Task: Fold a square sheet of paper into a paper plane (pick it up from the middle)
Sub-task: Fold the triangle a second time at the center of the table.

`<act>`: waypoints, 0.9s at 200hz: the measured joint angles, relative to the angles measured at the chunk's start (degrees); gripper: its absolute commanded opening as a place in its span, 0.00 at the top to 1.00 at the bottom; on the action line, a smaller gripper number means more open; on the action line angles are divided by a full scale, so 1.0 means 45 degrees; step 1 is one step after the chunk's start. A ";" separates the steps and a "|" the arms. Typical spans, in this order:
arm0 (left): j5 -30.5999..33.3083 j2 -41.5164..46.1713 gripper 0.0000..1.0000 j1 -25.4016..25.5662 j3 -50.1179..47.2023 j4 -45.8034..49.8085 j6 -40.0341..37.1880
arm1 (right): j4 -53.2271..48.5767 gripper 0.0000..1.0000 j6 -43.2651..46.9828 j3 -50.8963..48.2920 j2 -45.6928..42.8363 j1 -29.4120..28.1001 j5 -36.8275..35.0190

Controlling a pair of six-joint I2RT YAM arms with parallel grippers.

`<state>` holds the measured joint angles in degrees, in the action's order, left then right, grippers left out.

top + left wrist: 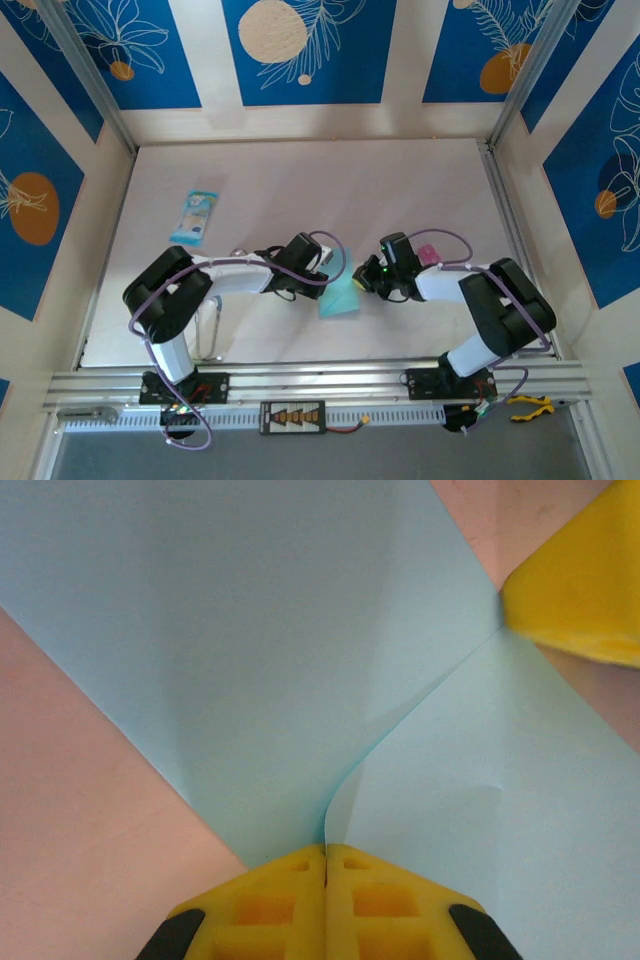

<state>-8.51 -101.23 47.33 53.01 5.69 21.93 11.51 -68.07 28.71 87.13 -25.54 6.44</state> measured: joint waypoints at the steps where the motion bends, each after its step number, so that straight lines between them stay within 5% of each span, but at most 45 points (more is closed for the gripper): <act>1: 0.0000 0.0000 0.99 0.0000 0.0000 0.0000 0.0000 | -0.0019 1.00 0.0010 0.0000 -0.0015 0.0010 -0.0024; 64: 0.0000 0.0000 0.99 -0.0005 0.0000 0.0029 0.0000 | -0.0325 0.99 0.0695 -0.0146 -0.1885 -0.0243 0.0126; 180: 0.0000 0.0000 0.98 -0.0005 0.0005 0.0034 0.0000 | 0.0073 1.00 0.0787 0.0510 0.0695 -0.1331 0.1190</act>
<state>-8.51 -101.23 47.31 53.04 5.85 21.93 11.84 -64.53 31.00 90.26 -31.53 11.79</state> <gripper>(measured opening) 0.048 0.057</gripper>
